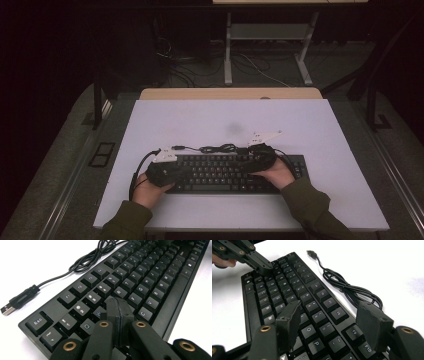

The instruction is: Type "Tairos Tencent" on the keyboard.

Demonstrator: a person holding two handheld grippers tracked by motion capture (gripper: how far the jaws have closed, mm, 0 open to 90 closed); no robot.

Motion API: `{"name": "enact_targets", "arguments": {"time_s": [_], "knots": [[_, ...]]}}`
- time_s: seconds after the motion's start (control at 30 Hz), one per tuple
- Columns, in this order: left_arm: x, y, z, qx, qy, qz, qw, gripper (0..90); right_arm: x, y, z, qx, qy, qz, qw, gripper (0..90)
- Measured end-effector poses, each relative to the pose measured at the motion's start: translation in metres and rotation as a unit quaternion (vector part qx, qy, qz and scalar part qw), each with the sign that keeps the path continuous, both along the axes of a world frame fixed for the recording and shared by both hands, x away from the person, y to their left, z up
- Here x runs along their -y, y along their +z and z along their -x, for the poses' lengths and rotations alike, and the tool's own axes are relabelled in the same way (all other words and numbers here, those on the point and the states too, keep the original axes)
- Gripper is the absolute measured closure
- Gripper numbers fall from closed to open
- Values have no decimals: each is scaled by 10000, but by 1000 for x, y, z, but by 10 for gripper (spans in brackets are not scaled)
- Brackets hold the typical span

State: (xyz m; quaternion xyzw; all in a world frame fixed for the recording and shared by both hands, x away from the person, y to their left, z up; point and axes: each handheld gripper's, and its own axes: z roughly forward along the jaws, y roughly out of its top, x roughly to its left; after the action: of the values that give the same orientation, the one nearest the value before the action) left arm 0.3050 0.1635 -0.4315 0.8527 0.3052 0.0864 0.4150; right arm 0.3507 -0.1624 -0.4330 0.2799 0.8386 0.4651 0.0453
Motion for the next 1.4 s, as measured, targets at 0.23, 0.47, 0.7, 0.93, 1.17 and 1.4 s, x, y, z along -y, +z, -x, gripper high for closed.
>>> {"name": "enact_targets", "arguments": {"time_s": [0.23, 0.47, 0.7, 0.93, 1.17, 1.4], "knots": [[2, -2, 0, -43, -51, -47, 10000, 892, 0, 0, 0, -12, -11, -7, 10000, 361], [2, -3, 0, -76, -49, -33, 10000, 892, 0, 0, 0, -2, -5, -8, 10000, 361], [3, -5, -1, -122, -38, -20, 9999, 892, 0, 0, 0, 1, -9, -4, 10000, 361], [3, -5, -1, -122, -40, -30, 9999, 893, -1, 0, 1, 3, -1, 7, 10000, 361], [-1, -1, -2, -36, -36, -106, 9999, 892, 0, 1, 0, 11, -19, -18, 10000, 361], [0, 1, -1, -70, -38, 18, 10000, 893, -1, 1, 1, 17, -22, -19, 10000, 361]]}}
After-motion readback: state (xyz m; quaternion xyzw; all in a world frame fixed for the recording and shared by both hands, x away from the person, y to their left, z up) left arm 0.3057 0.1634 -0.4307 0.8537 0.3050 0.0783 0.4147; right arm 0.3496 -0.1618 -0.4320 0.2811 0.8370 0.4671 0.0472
